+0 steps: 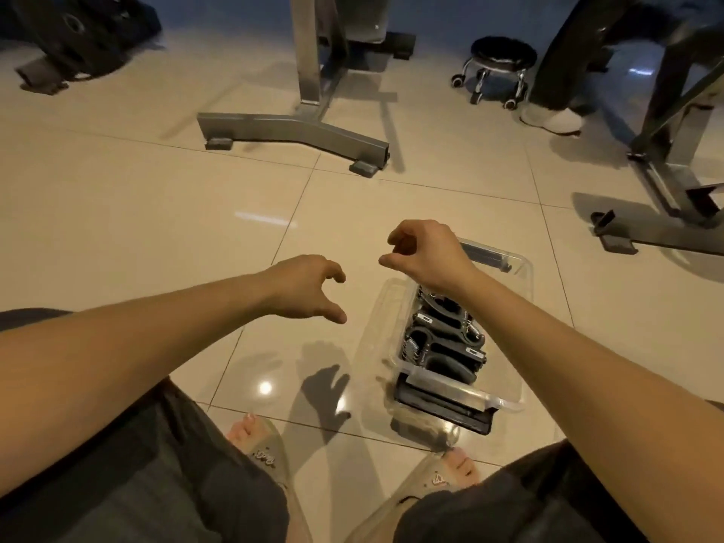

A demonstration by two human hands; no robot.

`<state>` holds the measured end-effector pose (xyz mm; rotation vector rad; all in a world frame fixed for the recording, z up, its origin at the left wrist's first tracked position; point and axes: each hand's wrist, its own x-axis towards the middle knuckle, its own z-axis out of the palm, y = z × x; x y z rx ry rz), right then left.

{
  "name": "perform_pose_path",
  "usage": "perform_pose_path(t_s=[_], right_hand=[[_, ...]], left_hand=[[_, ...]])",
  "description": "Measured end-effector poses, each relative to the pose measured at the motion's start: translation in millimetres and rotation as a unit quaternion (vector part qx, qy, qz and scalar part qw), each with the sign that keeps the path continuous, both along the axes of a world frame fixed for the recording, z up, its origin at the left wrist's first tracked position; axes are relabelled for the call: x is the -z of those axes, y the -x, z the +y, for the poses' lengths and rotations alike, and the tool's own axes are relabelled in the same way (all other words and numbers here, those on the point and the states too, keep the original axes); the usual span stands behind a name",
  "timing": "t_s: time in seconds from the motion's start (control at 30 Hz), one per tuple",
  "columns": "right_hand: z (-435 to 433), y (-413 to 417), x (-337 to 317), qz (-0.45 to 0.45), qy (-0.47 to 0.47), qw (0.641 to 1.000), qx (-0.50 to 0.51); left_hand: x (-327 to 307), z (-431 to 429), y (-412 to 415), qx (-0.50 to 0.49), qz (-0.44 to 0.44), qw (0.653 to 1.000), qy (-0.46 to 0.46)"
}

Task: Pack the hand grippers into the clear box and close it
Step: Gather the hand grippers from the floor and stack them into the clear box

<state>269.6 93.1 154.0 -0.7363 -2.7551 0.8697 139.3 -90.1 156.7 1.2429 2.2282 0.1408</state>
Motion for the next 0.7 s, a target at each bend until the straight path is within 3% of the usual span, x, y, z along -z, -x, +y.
perform_pose_path(t_s=[0.23,0.4,0.7], right_hand=[[-112.6,58.2,-60.8,0.021,-0.037,0.987,-0.154],[-218.7,118.2,-92.8,0.040,-0.034,0.961,-0.273],[-378.1,246.1,-116.7,0.011,-0.052,0.923,-0.382]], left_hand=[[-99.6,-138.1,29.1,-0.094,0.001,0.994,0.053],[-123.0,-235.0,42.4,-0.156,0.055,0.985,0.051],[-125.2,-446.5,129.3,-0.352,0.074,0.930,-0.077]])
